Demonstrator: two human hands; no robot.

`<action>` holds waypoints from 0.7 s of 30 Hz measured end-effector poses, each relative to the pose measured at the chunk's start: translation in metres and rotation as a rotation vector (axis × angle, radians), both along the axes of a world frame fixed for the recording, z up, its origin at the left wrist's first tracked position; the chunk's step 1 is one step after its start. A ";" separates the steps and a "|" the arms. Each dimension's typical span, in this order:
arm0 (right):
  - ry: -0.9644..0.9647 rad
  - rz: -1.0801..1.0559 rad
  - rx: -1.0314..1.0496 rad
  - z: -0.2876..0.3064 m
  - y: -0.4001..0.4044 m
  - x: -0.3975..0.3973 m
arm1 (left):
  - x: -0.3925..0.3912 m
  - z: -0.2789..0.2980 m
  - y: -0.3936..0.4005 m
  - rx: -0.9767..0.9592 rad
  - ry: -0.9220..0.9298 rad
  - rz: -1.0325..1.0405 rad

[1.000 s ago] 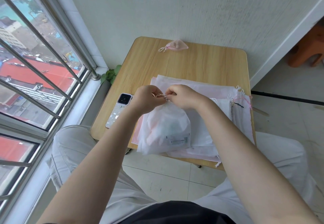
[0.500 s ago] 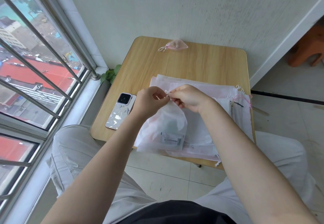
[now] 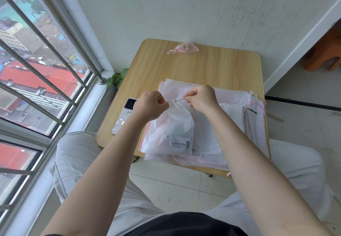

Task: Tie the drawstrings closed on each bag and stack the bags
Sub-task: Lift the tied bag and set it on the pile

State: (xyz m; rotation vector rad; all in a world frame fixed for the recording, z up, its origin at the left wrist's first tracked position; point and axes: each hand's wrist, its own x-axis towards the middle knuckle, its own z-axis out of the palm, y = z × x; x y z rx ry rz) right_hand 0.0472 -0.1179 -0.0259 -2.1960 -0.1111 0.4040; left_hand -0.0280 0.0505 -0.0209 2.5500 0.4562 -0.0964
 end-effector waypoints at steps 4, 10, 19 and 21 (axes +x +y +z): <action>-0.001 0.090 0.004 0.004 0.003 0.002 | 0.007 0.005 0.007 -0.024 0.015 -0.085; -0.045 0.144 0.079 0.019 0.008 0.020 | 0.040 0.024 0.006 -0.072 0.131 -0.378; -0.003 0.249 -0.350 0.035 -0.009 0.100 | 0.113 0.030 0.027 -0.316 -0.058 0.087; -0.131 0.091 -0.304 0.037 0.001 0.122 | 0.132 0.028 0.026 -0.430 -0.117 0.195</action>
